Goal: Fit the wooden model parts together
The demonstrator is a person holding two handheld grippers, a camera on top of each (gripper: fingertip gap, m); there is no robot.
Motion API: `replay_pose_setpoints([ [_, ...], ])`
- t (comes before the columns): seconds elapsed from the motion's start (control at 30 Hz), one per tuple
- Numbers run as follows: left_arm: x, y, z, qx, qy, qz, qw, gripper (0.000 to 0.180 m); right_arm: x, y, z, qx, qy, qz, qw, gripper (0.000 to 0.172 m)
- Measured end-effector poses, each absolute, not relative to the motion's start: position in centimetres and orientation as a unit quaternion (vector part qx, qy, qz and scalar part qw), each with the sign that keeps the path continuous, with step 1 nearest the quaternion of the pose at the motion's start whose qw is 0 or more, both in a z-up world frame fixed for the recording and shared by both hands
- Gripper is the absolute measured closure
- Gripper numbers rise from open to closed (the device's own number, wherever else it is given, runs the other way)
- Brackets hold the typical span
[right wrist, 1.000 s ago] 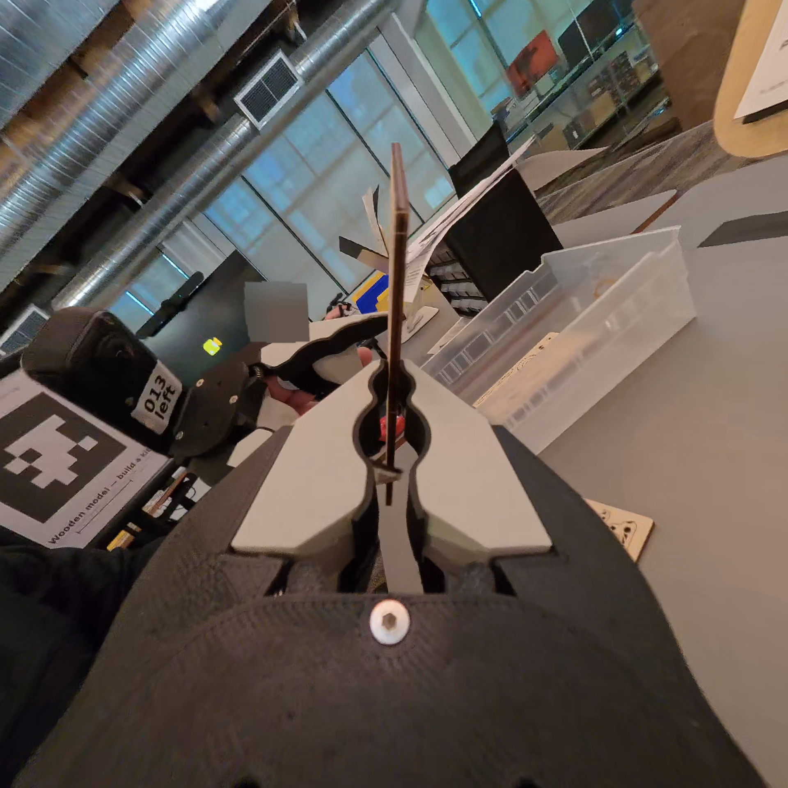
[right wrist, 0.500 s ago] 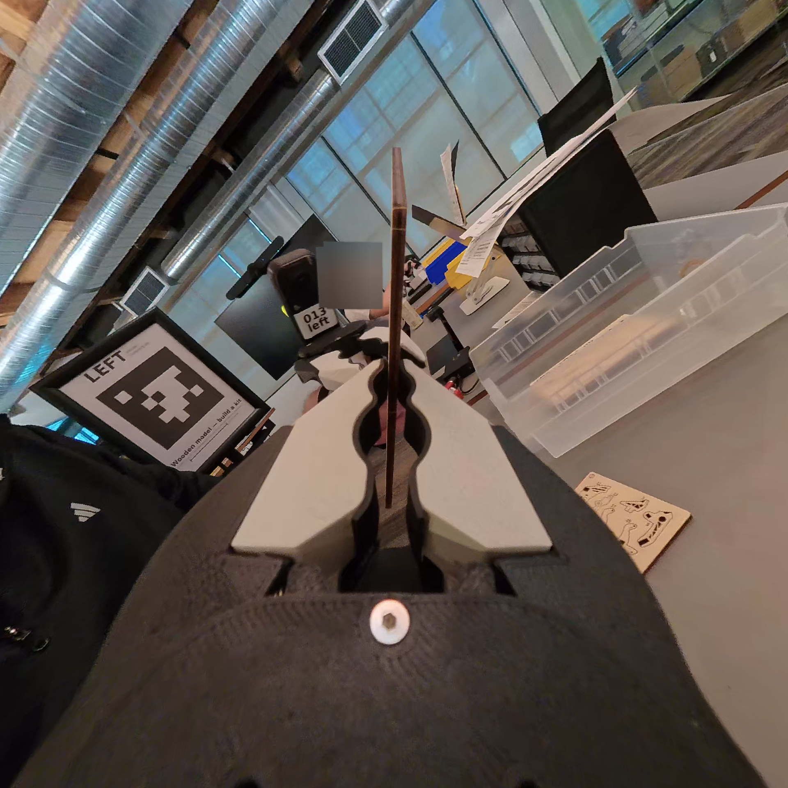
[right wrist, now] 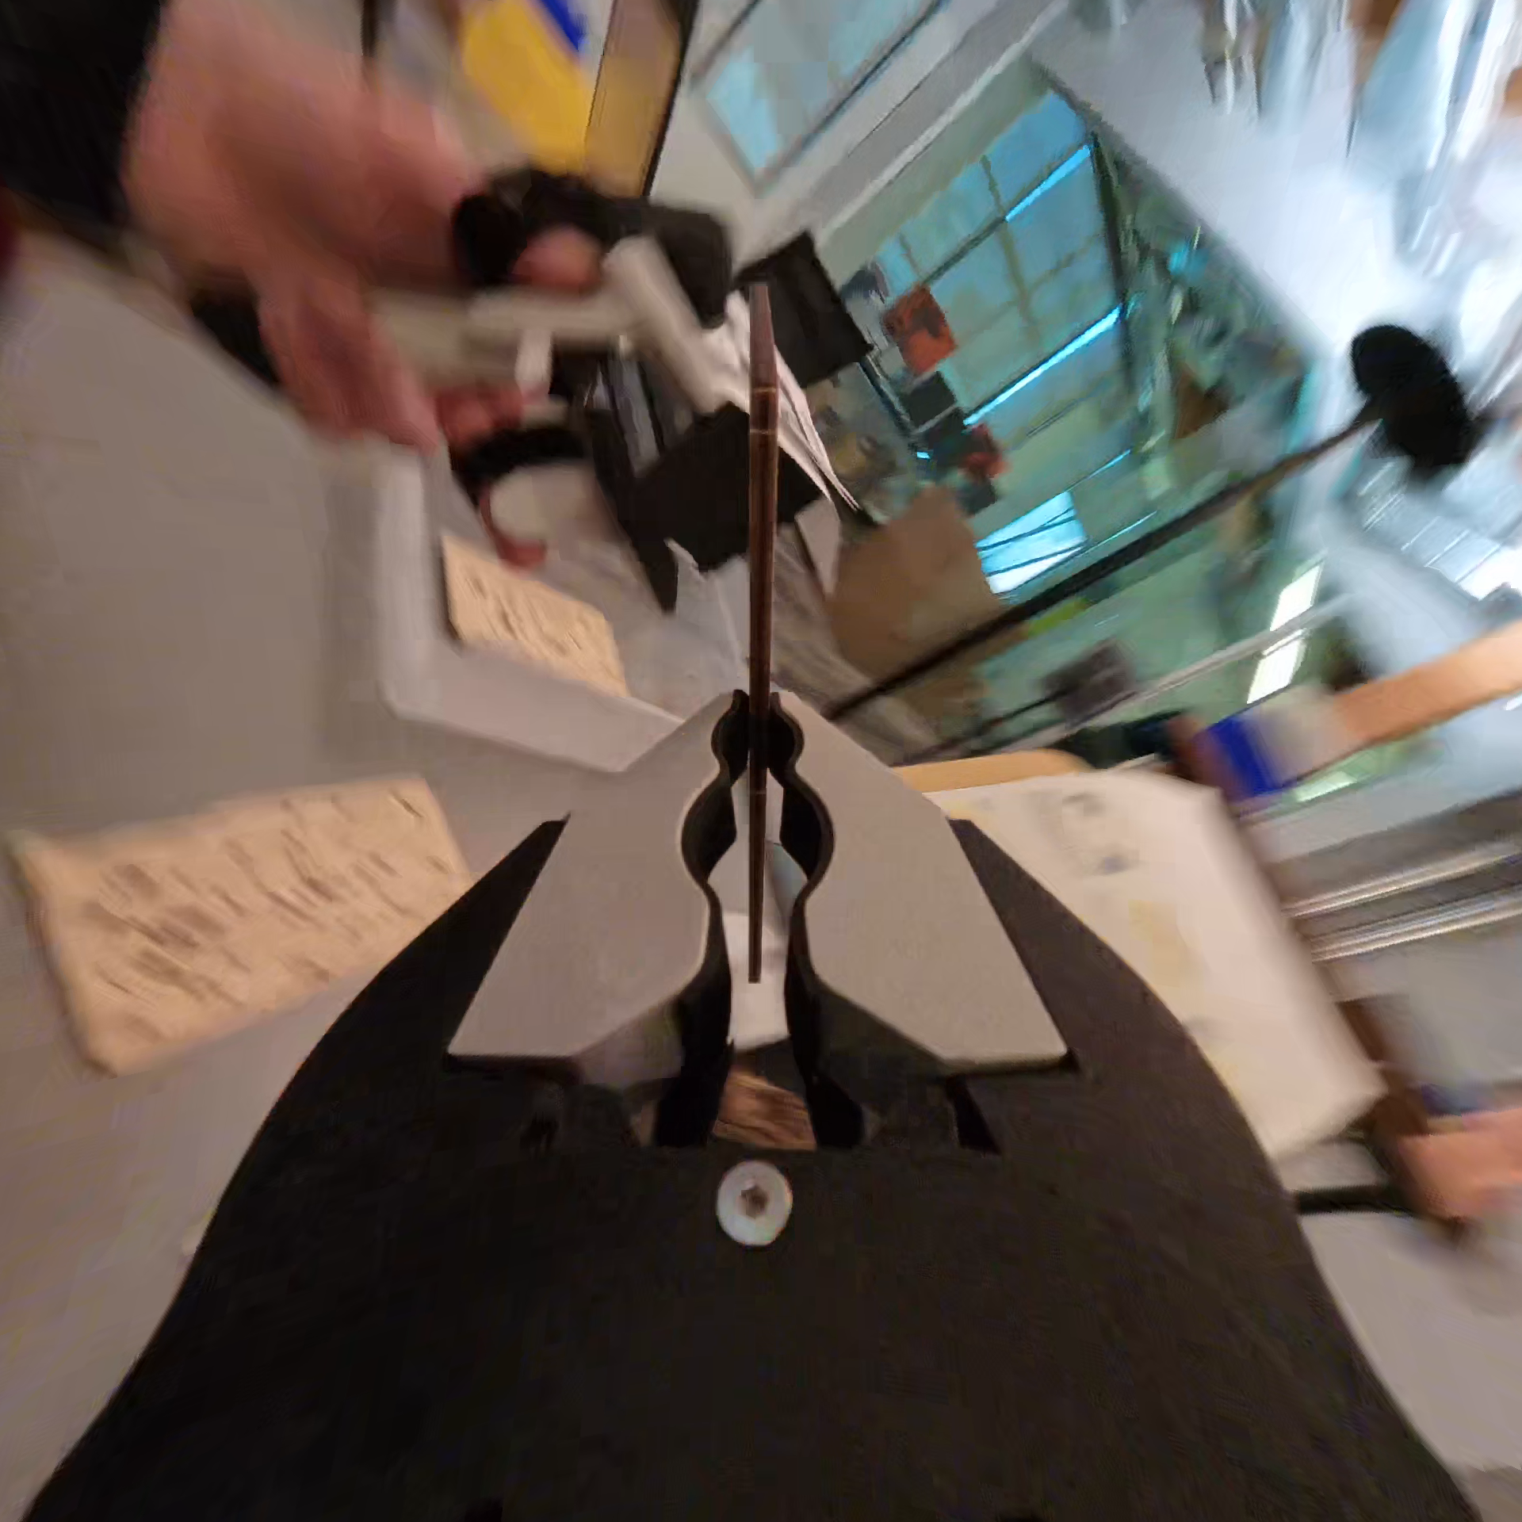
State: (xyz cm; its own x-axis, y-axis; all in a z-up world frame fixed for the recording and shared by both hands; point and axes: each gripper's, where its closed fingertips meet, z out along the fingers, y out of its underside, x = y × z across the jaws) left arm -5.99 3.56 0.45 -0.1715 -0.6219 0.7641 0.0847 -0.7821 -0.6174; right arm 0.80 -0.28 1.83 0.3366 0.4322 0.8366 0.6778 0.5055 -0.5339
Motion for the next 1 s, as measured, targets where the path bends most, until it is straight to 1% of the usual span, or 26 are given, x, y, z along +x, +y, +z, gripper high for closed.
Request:
replay_pose_setpoints([
  [0.07,-6.1,3.2,0.3,-0.582,0.221,-0.752,0.216,0.098,-0.1,-1.3,1.2,-0.387,-0.624,-0.224,0.641,0.171],
  [0.13,-5.7,2.1,-0.3,-0.575,0.23,-0.764,0.181,0.098,-0.8,-2.6,0.6,-0.318,-0.653,-0.275,0.631,0.171],
  [0.17,-5.3,1.2,-0.6,-0.571,0.246,-0.766,0.163,0.102,-0.9,-3.0,0.3,-0.293,-0.661,-0.29,0.627,0.171],
  [0.3,-3.8,-1.5,-1.0,-0.548,0.302,-0.769,0.13,0.136,-0.4,-3.1,-0.8,-0.244,-0.678,-0.322,0.614,0.17],
  [0.37,-2.9,-2.2,-1.5,-0.553,0.318,-0.759,0.132,0.161,-0.4,-3.1,-1.2,-0.238,-0.679,-0.327,0.613,0.17],
  [0.4,-2.6,-2.4,-1.6,-0.551,0.323,-0.757,0.136,0.17,-0.4,-3.1,-1.4,-0.238,-0.678,-0.328,0.614,0.17],
  [0.47,-2.3,-2.1,-2.0,-0.56,0.322,-0.749,0.15,0.174,0.0,-2.8,-1.4,-0.24,-0.672,-0.337,0.614,0.169],
  [0.53,-2.2,-1.6,-2.0,-0.564,0.32,-0.741,0.173,0.176,0.7,-2.0,-1.3,-0.255,-0.659,-0.355,0.612,0.141],
  [0.6,-2.3,-1.0,-1.8,-0.567,0.313,-0.736,0.197,0.179,1.7,-1.6,-1.4,-0.28,-0.654,-0.353,0.608,0.145],
  [0.73,-2.4,0.1,-2.1,-0.581,0.299,-0.724,0.221,0.179,3.7,-0.9,-1.5,-0.432,-0.613,-0.229,0.621,0.146],
  [0.77,-2.4,0.2,-2.0,-0.578,0.296,-0.726,0.224,0.179,4.1,-0.7,-1.3,-0.482,-0.586,-0.177,0.627,0.15],
  [0.87,-2.3,0.3,-1.8,-0.575,0.292,-0.728,0.234,0.179,4.3,-0.6,-1.6,-0.616,-0.493,0.015,0.614,0.152],
  [0.93,-2.1,0.3,-1.8,-0.578,0.294,-0.724,0.238,0.179,3.5,-1.0,-1.9,-0.672,-0.429,0.153,0.584,0.148],
  [1.0,-1.8,0.2,-2.0,-0.583,0.299,-0.715,0.242,0.179,2.8,-1.3,-2.1,-0.69,-0.389,0.238,0.562,0.144],
])
